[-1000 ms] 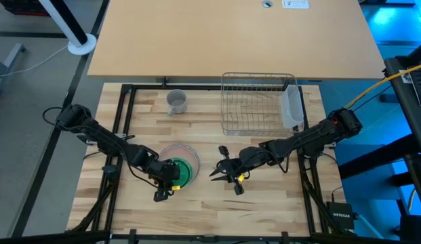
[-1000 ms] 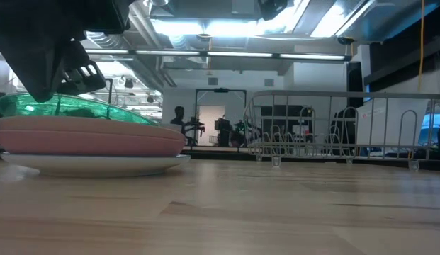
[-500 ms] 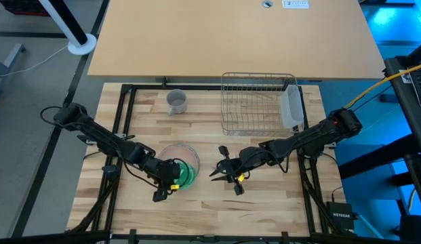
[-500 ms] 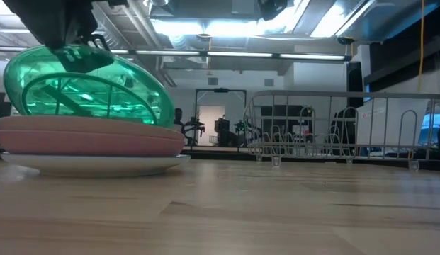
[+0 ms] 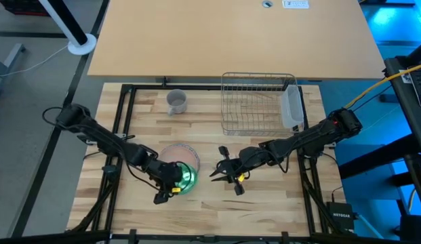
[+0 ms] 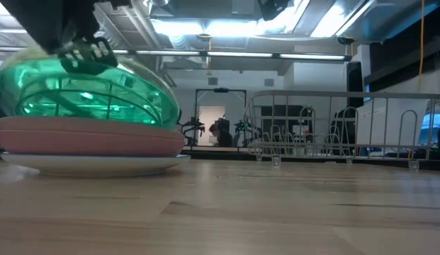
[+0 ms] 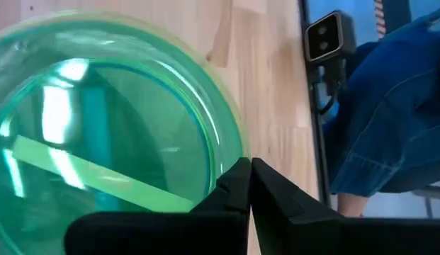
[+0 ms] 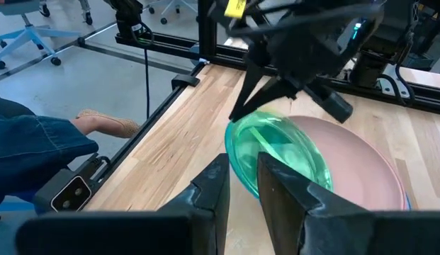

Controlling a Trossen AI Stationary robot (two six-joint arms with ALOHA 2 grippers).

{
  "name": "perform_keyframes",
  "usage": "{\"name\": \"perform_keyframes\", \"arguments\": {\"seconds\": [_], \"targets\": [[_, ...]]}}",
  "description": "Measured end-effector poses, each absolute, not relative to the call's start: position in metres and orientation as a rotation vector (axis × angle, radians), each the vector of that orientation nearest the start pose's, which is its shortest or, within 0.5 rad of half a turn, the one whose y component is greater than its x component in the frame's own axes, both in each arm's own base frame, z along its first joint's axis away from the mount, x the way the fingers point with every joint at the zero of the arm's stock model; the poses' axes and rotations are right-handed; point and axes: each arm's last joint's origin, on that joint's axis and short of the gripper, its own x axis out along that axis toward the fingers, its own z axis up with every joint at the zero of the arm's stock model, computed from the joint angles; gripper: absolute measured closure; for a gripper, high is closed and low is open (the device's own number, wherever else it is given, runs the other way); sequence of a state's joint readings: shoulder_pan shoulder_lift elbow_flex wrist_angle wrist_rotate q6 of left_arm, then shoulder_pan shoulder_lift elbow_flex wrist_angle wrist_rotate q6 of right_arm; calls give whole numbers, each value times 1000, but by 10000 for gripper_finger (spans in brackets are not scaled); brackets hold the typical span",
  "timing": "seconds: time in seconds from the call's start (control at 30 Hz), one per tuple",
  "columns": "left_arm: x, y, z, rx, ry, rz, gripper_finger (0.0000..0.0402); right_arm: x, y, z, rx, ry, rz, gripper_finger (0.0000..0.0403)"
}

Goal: Sort dishes
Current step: Put the green plate into the dish rack

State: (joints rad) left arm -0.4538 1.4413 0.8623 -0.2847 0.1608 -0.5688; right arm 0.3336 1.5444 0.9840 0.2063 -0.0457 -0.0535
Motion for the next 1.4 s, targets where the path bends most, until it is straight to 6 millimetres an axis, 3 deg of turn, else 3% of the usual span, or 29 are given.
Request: {"name": "perform_keyframes", "arguments": {"seconds": [0.23, 0.73, 0.93, 1.4], "targets": [[260, -126, 210, -389, 958, -292, 401, 324, 114, 254, -104, 343, 385, 325], [249, -100, 256, -410, 752, -286, 401, 324, 113, 256, -135, 322, 380, 325], [248, -100, 259, -407, 737, -286, 401, 324, 113, 256, -136, 321, 380, 320], [252, -101, 265, -378, 659, -322, 401, 325, 112, 256, -140, 320, 338, 208]]}}
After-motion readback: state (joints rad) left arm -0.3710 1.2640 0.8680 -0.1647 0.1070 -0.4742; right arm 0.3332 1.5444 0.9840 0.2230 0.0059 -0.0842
